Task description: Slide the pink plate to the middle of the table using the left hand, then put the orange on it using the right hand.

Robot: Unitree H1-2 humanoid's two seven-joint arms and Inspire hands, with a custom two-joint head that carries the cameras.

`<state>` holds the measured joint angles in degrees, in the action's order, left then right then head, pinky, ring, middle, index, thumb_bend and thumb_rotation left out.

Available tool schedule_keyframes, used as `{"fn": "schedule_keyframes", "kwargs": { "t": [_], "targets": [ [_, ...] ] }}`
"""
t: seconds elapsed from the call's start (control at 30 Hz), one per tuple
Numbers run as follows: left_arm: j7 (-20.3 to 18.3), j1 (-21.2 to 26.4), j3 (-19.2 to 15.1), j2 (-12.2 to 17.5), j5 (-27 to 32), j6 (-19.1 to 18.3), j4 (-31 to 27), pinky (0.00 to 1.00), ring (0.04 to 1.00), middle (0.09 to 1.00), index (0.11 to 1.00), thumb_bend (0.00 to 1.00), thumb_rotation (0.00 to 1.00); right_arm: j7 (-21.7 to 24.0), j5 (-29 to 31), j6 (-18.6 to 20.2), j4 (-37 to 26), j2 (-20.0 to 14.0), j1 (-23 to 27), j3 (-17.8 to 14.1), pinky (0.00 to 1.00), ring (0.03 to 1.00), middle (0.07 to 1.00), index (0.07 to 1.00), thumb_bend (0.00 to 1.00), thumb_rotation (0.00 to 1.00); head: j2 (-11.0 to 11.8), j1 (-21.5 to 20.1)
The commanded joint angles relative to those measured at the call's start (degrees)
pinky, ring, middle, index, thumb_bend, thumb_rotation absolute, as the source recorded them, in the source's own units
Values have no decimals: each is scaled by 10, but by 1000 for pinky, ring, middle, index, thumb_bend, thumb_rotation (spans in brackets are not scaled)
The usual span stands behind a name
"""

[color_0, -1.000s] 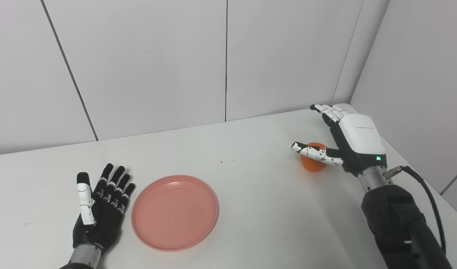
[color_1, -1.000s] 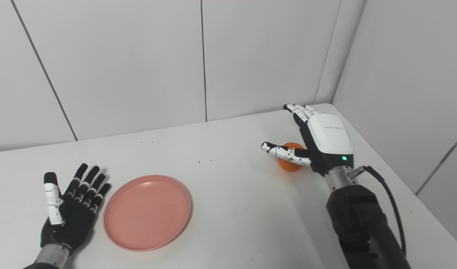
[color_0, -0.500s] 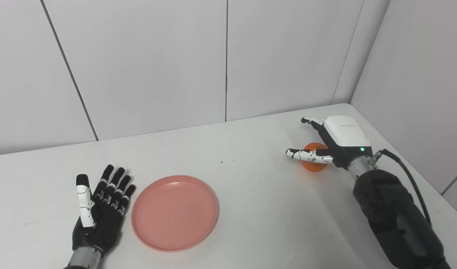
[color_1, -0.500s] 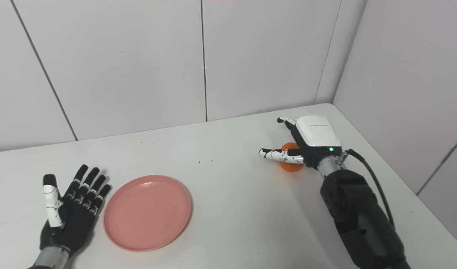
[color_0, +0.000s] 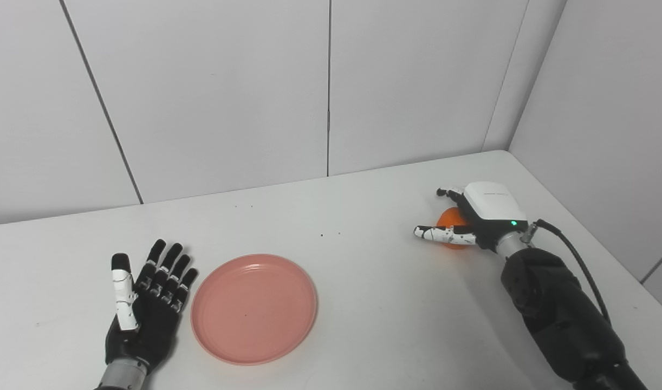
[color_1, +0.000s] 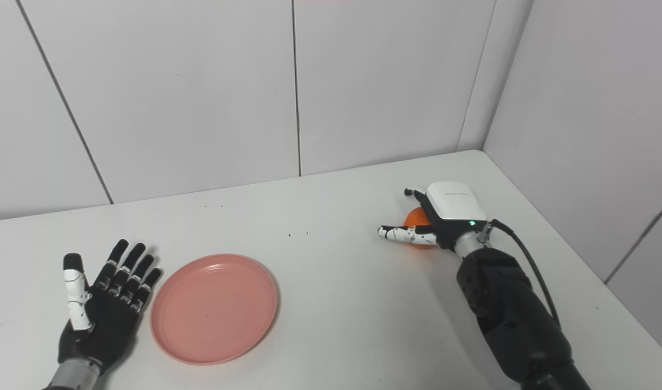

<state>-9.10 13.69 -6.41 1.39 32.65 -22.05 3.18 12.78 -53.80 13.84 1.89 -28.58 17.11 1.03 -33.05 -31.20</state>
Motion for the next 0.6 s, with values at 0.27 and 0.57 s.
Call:
{"fn": "schedule_keyframes", "kwargs": {
  "t": [0.27,0.57],
  "targets": [
    [19,-31,4,3,-11,-46,23,1000,1000,966,1000,831,803,-39,8,15,35,-21,23,6,699,801,812,796,911,927,-3,3],
    [19,-30,4,4,-10,-47,23,1000,1000,963,1000,837,795,-49,15,16,57,-27,16,27,662,773,804,801,899,929,-7,7]
  ]
}}
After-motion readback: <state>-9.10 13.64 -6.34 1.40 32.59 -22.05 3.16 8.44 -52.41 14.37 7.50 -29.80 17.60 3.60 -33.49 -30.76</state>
